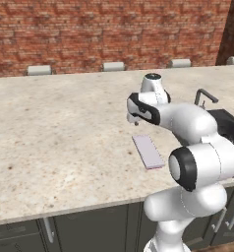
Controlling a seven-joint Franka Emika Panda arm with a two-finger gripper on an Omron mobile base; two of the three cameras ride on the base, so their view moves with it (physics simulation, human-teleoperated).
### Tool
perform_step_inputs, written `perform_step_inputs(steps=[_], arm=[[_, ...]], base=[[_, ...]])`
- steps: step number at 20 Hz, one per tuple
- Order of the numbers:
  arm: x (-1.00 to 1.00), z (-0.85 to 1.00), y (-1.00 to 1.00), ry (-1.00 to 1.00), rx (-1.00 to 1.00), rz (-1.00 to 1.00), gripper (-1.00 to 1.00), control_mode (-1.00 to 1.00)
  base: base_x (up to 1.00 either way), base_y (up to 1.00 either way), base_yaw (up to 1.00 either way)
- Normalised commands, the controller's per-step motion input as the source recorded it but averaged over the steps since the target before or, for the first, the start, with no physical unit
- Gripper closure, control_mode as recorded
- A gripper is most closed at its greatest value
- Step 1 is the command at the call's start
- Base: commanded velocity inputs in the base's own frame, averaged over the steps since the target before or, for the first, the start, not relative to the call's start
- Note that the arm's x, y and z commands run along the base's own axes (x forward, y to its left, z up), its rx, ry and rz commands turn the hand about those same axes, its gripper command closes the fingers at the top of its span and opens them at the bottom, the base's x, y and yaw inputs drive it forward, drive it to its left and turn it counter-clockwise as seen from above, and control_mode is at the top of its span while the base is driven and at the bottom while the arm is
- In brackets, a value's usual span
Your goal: The ice cube tray has been filled with water. Take the tray and place it in the freezer to make ice. Close the freezer door after placing the tray.
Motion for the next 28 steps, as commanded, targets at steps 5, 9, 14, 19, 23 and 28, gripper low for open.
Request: perform_step_inputs(steps=[5, 9, 14, 19, 23, 28], arm=[[0.45, -0.48, 0.0, 0.0, 0.0, 0.16, -1.0, -1.0], [0.43, -0.5, 0.0, 0.0, -0.06, 0.17, -1.0, -1.0], [0.38, -0.49, 0.0, -0.02, -0.07, 0.12, -1.0, -1.0], [0.3, -0.35, 0.01, 0.0, -0.01, 0.03, -1.0, -1.0], [0.22, -0.34, 0.0, 0.0, 0.0, 0.01, -1.0, -1.0], [0.36, -0.34, 0.01, 0.0, 0.0, 0.0, -1.0, -1.0]], base=[[0.0, 0.0, 0.0], [0.0, 0.0, 0.0], [0.0, 0.0, 0.0], [0.0, 0.0, 0.0], [0.0, 0.0, 0.0], [0.0, 0.0, 0.0]])
